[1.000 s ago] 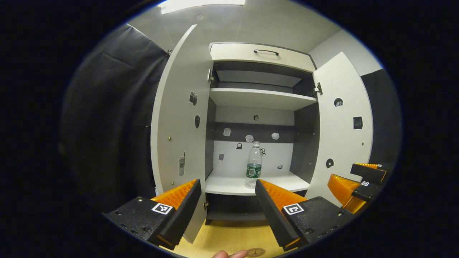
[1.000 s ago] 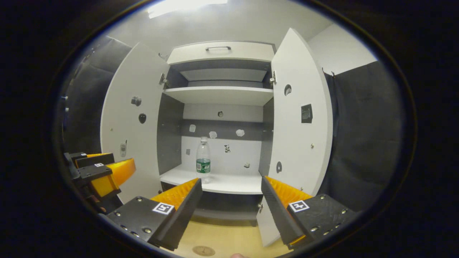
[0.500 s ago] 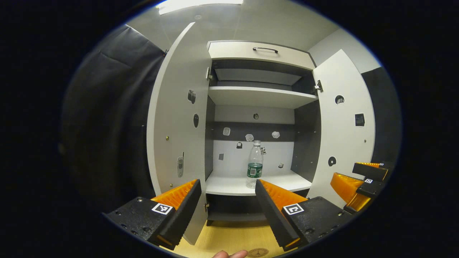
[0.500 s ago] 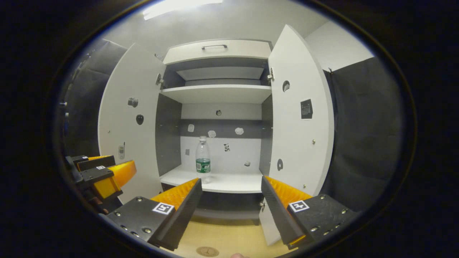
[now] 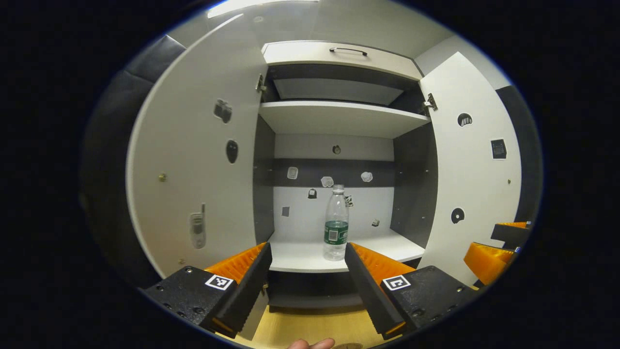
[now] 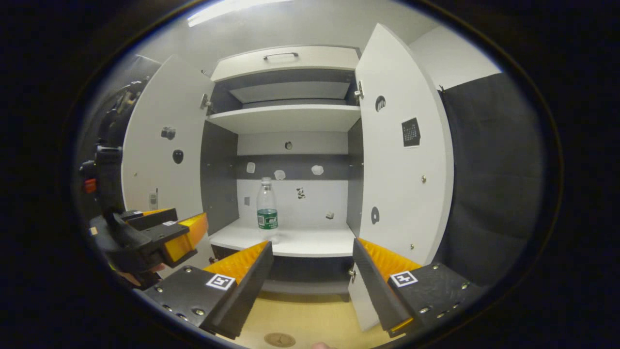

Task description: Grasp the bottle in the cabinet with the left hand and place it on the coaster, then close the right door with the right hand and the left door with the left hand.

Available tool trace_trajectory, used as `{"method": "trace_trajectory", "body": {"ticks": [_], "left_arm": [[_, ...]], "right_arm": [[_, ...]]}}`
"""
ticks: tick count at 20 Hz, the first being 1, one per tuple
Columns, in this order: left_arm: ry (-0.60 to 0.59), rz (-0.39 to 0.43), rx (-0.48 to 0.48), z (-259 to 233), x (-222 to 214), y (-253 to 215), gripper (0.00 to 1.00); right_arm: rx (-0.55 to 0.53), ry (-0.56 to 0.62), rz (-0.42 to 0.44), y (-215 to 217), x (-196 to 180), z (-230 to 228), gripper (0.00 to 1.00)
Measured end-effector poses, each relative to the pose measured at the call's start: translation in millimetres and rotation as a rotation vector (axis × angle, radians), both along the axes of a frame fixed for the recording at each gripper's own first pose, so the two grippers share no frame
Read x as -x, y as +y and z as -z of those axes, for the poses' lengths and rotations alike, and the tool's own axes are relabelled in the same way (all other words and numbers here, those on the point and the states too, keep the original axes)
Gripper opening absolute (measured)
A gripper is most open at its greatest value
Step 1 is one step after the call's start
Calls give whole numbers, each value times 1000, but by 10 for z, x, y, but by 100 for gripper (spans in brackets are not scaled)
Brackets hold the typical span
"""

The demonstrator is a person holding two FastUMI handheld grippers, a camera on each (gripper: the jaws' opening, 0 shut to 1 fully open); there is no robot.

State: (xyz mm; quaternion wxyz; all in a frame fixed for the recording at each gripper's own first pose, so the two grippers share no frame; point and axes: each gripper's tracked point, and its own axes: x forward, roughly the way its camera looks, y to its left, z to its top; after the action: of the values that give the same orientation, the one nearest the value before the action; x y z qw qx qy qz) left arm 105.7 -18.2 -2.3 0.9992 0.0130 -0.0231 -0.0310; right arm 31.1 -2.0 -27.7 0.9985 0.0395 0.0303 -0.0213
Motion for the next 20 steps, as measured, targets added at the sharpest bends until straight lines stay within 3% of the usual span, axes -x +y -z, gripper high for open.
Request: {"method": "trace_trajectory", "body": {"ticks": [9,20], "left_arm": [[60,80,30,267,-1172,-426,96],[78,75,31,326,-2143,-597,96]], "right_arm": [[37,50,55,-192,-235,189,100],[63,108,89,-330,-365,340,100]]}}
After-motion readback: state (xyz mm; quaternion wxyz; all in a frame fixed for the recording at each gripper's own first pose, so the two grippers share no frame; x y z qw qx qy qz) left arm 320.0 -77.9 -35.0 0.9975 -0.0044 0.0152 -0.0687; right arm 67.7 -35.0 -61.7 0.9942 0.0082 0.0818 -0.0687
